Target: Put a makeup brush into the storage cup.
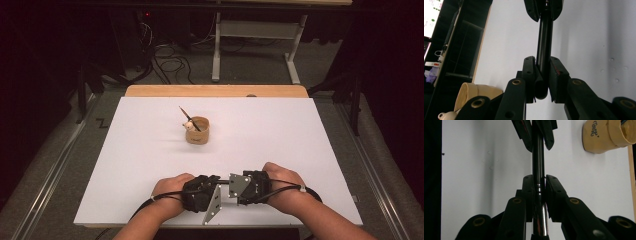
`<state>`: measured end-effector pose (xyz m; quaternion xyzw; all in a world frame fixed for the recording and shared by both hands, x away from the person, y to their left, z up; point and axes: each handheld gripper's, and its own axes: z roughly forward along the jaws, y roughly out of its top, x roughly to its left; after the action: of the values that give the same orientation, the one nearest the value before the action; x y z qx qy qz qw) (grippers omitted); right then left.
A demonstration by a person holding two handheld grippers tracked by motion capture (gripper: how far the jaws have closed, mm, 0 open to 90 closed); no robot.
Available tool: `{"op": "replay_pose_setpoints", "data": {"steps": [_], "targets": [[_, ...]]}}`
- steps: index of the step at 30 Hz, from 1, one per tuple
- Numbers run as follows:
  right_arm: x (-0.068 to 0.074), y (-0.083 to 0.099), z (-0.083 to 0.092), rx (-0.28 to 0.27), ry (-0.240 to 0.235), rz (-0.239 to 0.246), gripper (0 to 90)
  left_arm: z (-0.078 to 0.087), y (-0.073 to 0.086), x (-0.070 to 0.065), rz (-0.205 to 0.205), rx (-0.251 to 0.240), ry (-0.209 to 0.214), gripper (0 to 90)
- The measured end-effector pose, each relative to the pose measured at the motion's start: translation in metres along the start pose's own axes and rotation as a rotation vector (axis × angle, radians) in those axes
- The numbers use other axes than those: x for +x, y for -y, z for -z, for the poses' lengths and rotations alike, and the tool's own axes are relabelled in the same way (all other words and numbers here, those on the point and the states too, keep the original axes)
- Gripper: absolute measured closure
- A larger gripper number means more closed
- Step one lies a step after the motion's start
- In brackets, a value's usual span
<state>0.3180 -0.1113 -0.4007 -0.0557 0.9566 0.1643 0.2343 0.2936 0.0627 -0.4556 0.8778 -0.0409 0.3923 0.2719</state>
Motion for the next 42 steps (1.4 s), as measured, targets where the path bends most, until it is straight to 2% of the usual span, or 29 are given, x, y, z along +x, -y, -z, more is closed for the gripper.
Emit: {"op": "replay_pose_setpoints", "data": {"steps": [4, 18, 21, 22, 24, 26, 29, 32, 33, 36, 40, 42], "targets": [[-0.0001, 0.0002, 0.0001, -0.003, 0.005, 0.012, 78.9, -0.0010, -0.0002, -0.0025, 0.003, -0.014, 0.004, 78.8], [-0.0019, 0.0015, 0.0018, -0.024, 0.017, 0.007, 75.8, 0.0009, 0.0003, -0.0015, 0.011, -0.044, -0.015, 79.3], [-0.0033, 0.0020, 0.0015, -0.022, 0.020, 0.018, 71.9, 0.0015, 0.0000, -0.0008, 0.011, -0.046, -0.015, 79.3], [-0.0033, 0.0022, 0.0015, -0.012, 0.015, 0.007, 67.6, 0.0017, 0.0000, -0.0009, 0.012, -0.047, -0.016, 79.3], [-0.0031, 0.0022, 0.0011, -0.016, 0.014, 0.001, 65.9, 0.0015, 0.0000, -0.0012, 0.010, -0.048, -0.015, 79.3], [-0.0048, 0.0020, 0.0009, -0.028, 0.021, 0.010, 59.3, 0.0000, -0.0004, -0.0032, 0.006, -0.050, -0.008, 79.3], [-0.0044, 0.0016, 0.0013, -0.034, 0.025, -0.007, 53.7, -0.0009, -0.0008, -0.0047, 0.010, -0.057, -0.009, 79.4], [-0.0044, 0.0018, 0.0013, -0.038, 0.024, -0.005, 50.3, -0.0008, -0.0008, -0.0038, 0.007, -0.049, -0.013, 79.4], [-0.0055, 0.0020, 0.0012, -0.043, 0.023, -0.003, 46.7, -0.0001, -0.0006, -0.0025, 0.002, -0.042, -0.014, 79.4], [-0.0059, 0.0026, 0.0022, -0.040, 0.021, -0.024, 41.0, 0.0003, -0.0001, -0.0021, 0.005, -0.042, -0.016, 79.4], [-0.0074, 0.0028, 0.0028, -0.055, 0.032, -0.030, 34.0, 0.0005, 0.0000, -0.0017, 0.006, -0.037, -0.018, 79.4], [-0.0075, 0.0034, 0.0044, -0.066, 0.054, -0.038, 29.4, 0.0011, 0.0004, -0.0013, 0.003, -0.040, -0.020, 79.4]]}}
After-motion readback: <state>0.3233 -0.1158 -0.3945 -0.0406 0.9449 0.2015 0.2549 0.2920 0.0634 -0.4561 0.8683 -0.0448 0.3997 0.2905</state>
